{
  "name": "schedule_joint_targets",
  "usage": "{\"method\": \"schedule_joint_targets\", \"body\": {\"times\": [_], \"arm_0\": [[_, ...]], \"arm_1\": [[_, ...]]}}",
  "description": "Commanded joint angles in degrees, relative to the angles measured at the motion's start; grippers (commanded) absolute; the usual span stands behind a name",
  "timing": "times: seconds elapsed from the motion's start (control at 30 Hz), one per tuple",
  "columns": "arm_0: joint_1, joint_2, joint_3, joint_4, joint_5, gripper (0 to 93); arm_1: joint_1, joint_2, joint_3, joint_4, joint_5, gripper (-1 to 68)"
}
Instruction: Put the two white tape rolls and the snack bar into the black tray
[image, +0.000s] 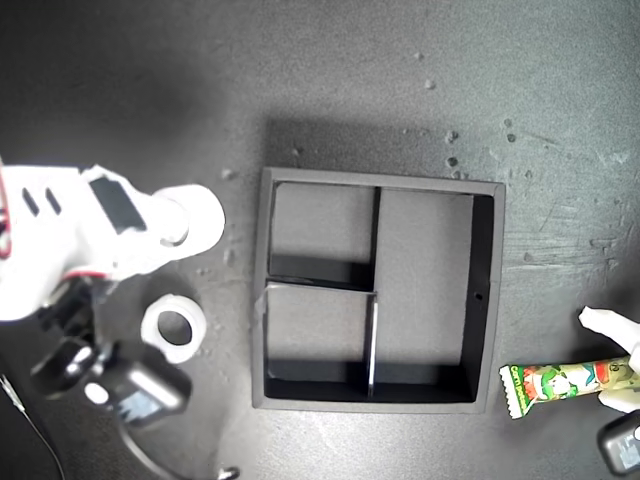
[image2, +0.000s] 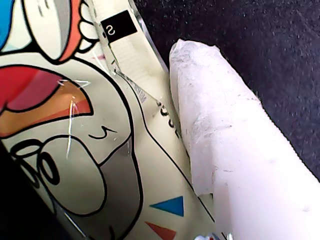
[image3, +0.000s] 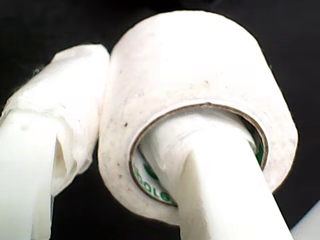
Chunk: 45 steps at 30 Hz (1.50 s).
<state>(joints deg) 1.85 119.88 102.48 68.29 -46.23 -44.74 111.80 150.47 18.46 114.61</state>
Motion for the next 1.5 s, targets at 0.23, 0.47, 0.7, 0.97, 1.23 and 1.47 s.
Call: {"method": "schedule_joint_targets", "body": {"times": [0.23, 0.47, 0.7, 0.97, 1.23, 1.47], "arm_0": [[14.33, -8.0, -13.54, -8.26, -2.99, 0.2], [16.52, -28.74, -33.75, -0.35, -2.64, 0.2], [17.14, -44.74, -56.95, 13.54, -2.37, 0.2], [16.87, -53.96, -62.75, 21.97, -7.29, 0.2], [18.46, -79.19, -104.68, 36.83, -4.83, 0.2], [17.67, -85.61, -108.46, 36.83, -4.13, 0.2]], "arm_1": [[4.48, -4.83, -0.35, -2.81, -5.71, 0.0], [9.23, -3.87, -28.92, 38.94, -23.64, -0.2], [16.96, -3.87, -50.01, 63.54, -35.24, -0.2], [35.24, -3.69, -53.26, 55.28, 0.44, -0.2], [43.07, -4.57, -50.54, 48.69, 6.33, -0.2], [42.98, -16.26, -73.39, 71.37, -33.05, -0.3]]}}
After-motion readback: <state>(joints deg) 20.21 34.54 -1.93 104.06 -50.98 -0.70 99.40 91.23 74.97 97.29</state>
